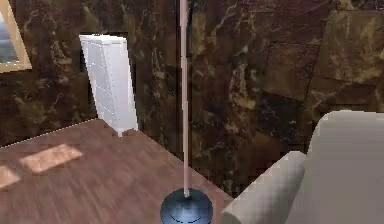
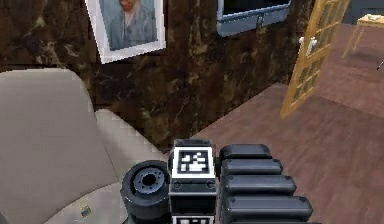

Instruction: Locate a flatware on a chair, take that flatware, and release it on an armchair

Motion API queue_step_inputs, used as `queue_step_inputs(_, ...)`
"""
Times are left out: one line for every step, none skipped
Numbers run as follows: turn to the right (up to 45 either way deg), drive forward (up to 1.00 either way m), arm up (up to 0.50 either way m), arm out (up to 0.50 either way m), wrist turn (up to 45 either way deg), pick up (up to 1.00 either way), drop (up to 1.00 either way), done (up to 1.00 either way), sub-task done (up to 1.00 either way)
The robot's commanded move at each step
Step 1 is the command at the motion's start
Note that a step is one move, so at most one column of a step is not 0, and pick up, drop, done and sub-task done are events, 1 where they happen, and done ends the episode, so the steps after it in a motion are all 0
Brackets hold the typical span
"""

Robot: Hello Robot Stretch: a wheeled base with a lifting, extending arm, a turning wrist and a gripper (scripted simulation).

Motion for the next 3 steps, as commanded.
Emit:
queue_step_inputs(-33.0, 0.00, 0.00, 0.00, 0.0, 0.00, 0.00, 0.00, 0.00)
queue_step_inputs(0.0, 0.00, 0.00, 0.34, 0.0, 0.00, 0.00, 0.00, 0.00)
queue_step_inputs(0.0, 0.00, 0.00, 0.00, 45.0, 0.00, 0.00, 0.00, 0.00)
